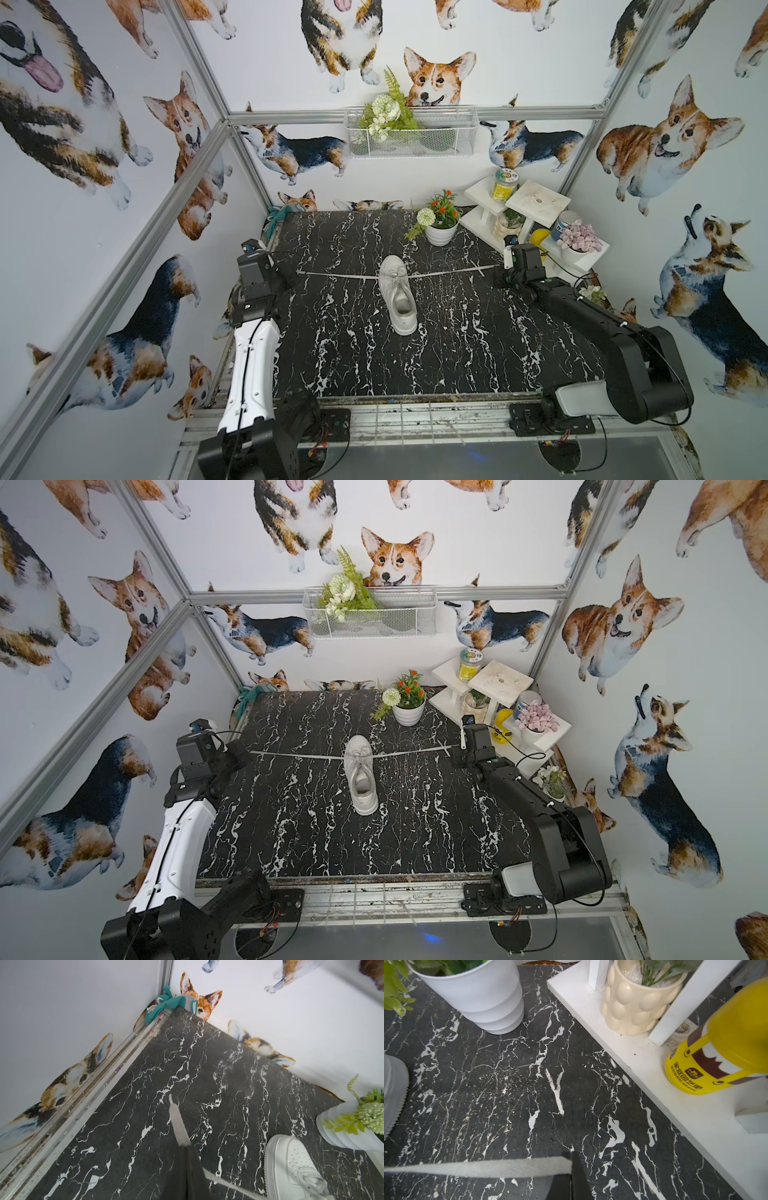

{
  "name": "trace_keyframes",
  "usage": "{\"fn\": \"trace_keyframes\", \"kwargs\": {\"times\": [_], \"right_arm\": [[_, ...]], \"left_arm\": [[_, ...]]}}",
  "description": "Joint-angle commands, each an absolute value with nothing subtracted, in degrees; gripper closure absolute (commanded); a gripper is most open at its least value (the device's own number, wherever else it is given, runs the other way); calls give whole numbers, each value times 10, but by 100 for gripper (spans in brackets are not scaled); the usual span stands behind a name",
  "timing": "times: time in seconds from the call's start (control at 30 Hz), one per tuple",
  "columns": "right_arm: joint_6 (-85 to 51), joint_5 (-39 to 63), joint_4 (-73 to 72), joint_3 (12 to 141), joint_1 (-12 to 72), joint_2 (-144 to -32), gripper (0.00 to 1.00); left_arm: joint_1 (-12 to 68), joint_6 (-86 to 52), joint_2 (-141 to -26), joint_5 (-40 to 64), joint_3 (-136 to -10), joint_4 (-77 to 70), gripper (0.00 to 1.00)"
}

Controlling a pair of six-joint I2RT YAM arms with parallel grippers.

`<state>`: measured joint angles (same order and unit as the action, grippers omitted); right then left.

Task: Tie the shoes
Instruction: Tie the shoelace on the shoe.

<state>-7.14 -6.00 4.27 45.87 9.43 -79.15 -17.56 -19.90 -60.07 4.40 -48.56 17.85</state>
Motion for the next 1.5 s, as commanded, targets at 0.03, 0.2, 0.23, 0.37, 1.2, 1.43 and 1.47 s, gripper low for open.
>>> {"fn": "trace_keyframes", "kwargs": {"times": [0.03, 0.2, 0.23, 0.37, 1.2, 1.43, 1.47], "right_arm": [[-66, -84, 52, 457, 71, -803, 100], [-59, -83, 47, 447, 55, -818, 100], [-58, -82, 47, 445, 54, -823, 100], [-53, -89, 45, 439, 55, -835, 100], [-55, 175, -86, 395, 54, -656, 32], [-30, 255, -96, 445, 100, -631, 32], [-15, 251, -94, 456, 125, -637, 32]], "left_arm": [[-187, -212, -603, 46, -464, 152, 100], [-201, -210, -610, 23, -452, 147, 100], [-205, -209, -611, 16, -450, 146, 100], [-231, -207, -613, 12, -447, 143, 100], [-122, -230, -559, 164, -537, 143, 100], [-71, -245, -575, 158, -593, 143, 100], [-69, -248, -578, 161, -602, 141, 100]]}}
